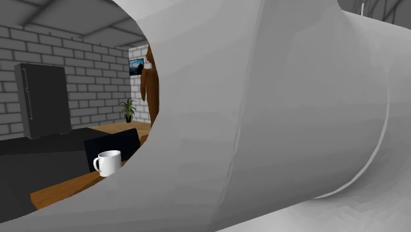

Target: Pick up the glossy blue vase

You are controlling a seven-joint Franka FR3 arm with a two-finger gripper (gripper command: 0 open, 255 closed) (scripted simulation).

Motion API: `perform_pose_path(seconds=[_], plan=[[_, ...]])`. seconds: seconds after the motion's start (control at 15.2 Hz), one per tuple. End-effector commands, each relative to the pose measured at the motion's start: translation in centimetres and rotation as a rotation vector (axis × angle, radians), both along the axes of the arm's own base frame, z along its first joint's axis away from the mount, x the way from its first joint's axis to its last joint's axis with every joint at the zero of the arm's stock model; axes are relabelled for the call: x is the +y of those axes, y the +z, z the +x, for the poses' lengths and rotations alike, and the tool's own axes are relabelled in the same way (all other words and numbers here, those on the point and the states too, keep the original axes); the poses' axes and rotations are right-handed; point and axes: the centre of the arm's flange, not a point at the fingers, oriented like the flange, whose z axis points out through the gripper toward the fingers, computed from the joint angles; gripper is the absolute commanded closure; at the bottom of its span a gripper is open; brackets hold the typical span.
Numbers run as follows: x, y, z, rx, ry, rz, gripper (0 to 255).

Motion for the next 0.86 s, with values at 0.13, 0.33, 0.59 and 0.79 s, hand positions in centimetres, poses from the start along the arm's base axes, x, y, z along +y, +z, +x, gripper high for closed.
perform_pose_path(seconds=[0.13, 0.33, 0.59, 0.79], plan=[[0.0, 2.1, 0.0, -0.001, 0.0, -0.001, 255], [0.0, 3.7, 0.0, -0.001, 0.0, -0.001, 255], [0.0, 5.8, 0.0, -0.001, 0.0, -0.001, 255], [0.0, 6.4, 0.0, -0.001, 0.0, -0.001, 255]])
